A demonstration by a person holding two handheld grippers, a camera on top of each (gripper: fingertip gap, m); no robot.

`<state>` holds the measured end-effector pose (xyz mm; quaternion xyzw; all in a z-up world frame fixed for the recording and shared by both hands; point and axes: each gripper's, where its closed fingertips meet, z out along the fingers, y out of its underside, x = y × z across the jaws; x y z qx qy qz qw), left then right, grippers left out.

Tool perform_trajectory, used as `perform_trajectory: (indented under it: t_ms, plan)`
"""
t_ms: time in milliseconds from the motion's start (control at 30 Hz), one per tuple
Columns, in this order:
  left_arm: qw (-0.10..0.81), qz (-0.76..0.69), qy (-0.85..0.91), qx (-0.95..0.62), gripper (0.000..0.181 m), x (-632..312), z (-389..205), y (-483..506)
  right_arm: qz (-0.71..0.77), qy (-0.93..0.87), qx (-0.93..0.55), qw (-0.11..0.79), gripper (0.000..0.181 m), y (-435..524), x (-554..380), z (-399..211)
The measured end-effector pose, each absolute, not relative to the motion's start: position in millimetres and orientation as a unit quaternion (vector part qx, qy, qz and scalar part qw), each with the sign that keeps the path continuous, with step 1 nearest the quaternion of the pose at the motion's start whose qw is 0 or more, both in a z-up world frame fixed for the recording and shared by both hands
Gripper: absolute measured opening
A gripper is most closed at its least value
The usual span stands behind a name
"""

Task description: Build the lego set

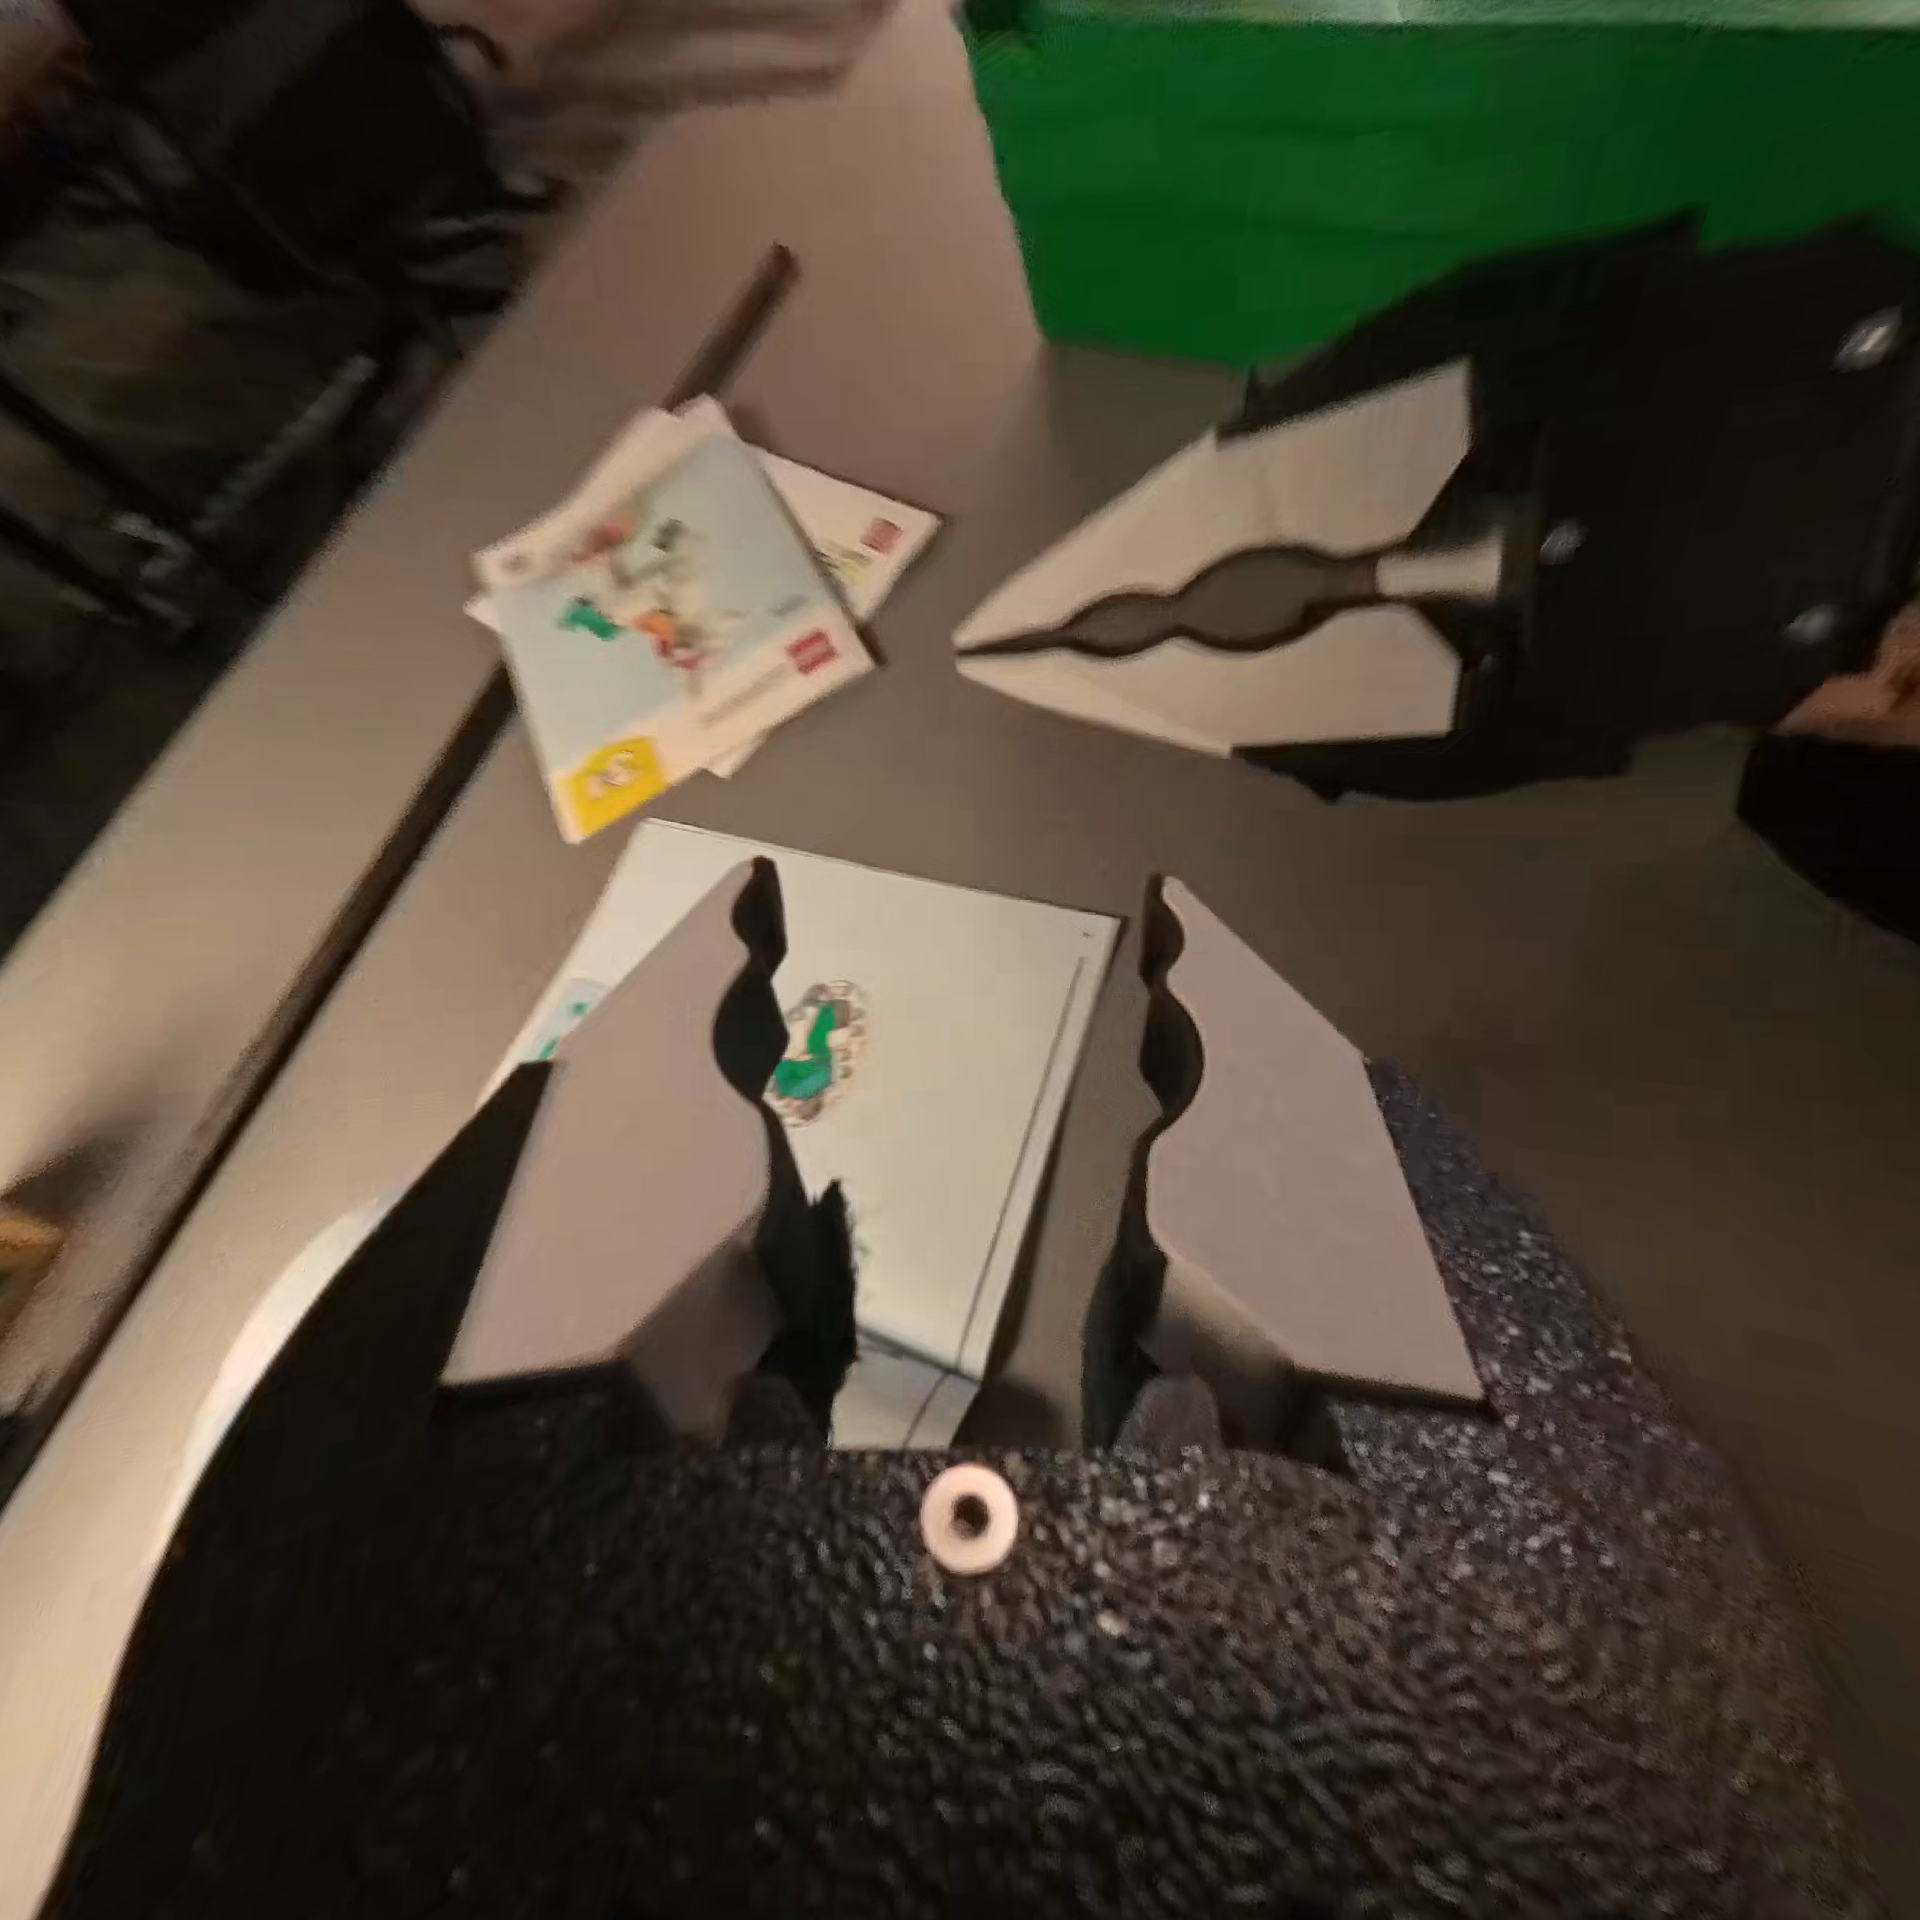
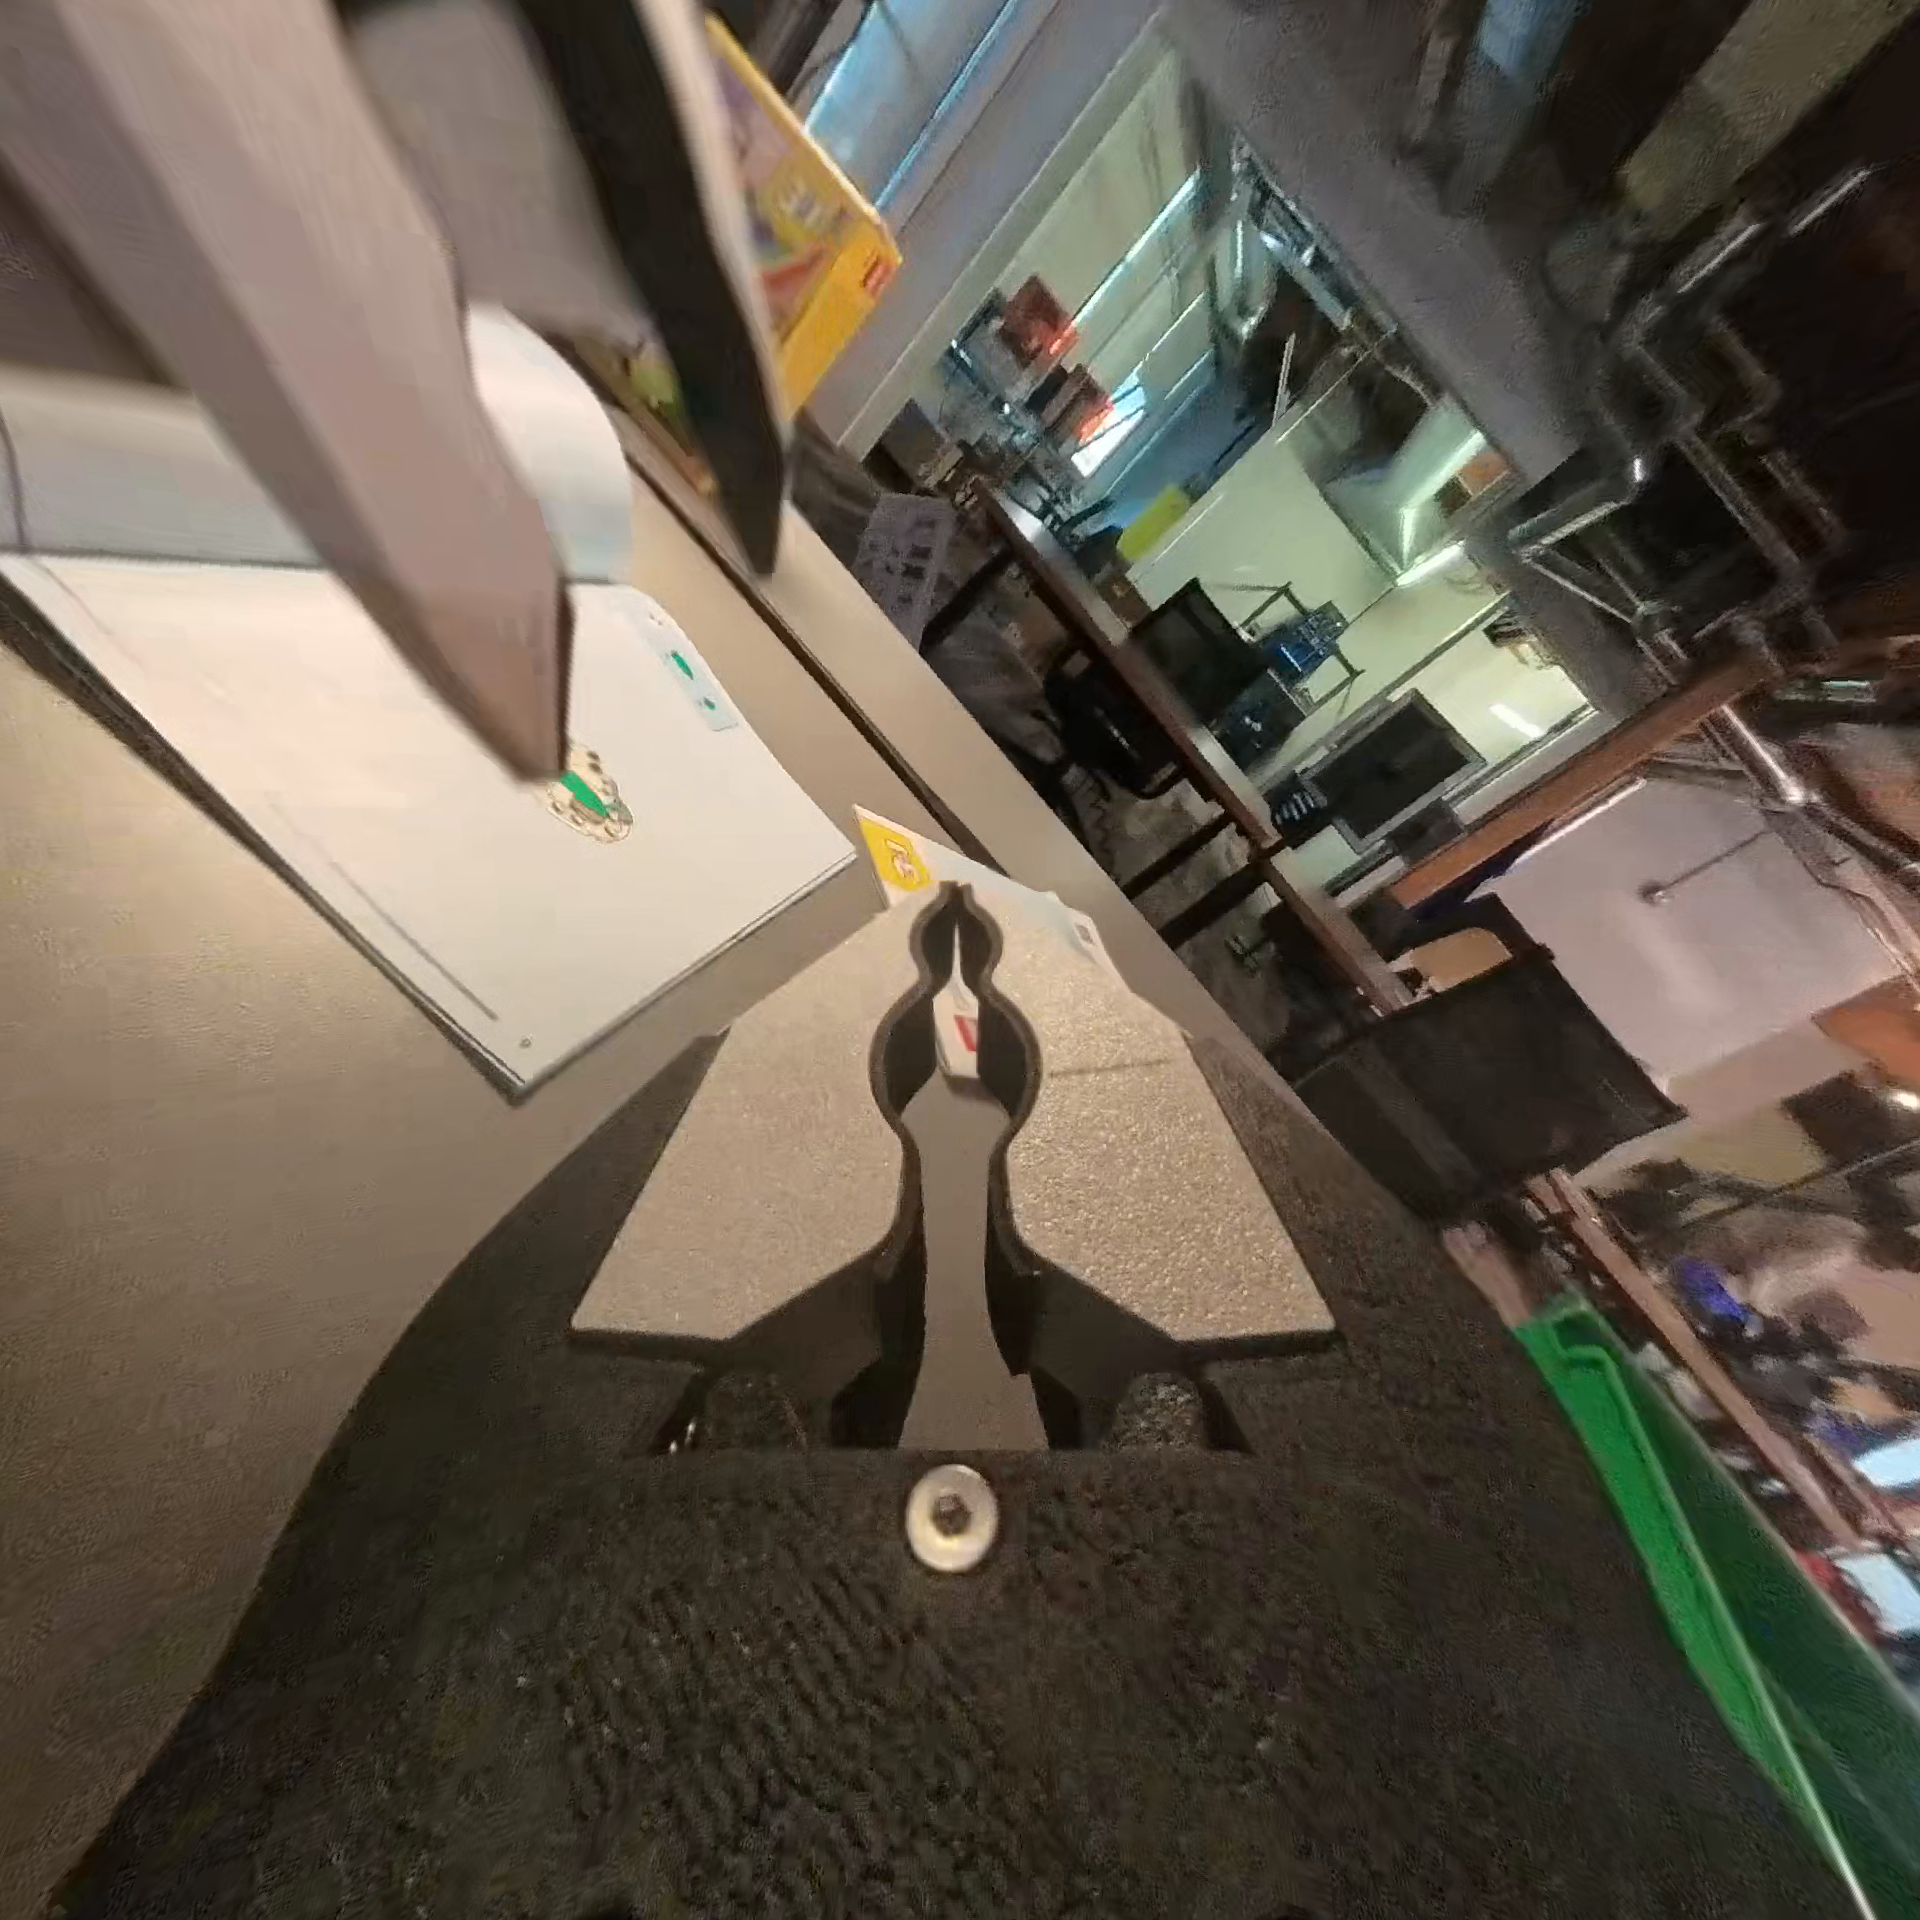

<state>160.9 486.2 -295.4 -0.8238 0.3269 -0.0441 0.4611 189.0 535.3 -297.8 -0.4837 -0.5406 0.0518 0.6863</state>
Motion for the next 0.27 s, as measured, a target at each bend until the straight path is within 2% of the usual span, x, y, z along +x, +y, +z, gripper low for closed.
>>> perform_trajectory:
  t_ms: [67, 167, 267]
  plan:
    - [0.419, -0.069, 0.34, -0.839, 0.058, 166.4, -318.4, 486.5, 0.079, -0.529, -0.488, 0.689, 0.0, 533.0, 194.8, -294.0]
    - [0.37, -0.114, 0.342, -0.856, 0.053, 169.7, -341.6, 481.7, 0.101, -0.53, -0.495, 0.682, 0.0, 534.1, 197.0, -297.3]
    - [0.367, -0.131, 0.346, -0.854, 0.057, 171.8, -351.3, 480.3, 0.122, -0.542, -0.484, 0.676, 0.0, 528.3, 189.6, -299.0]
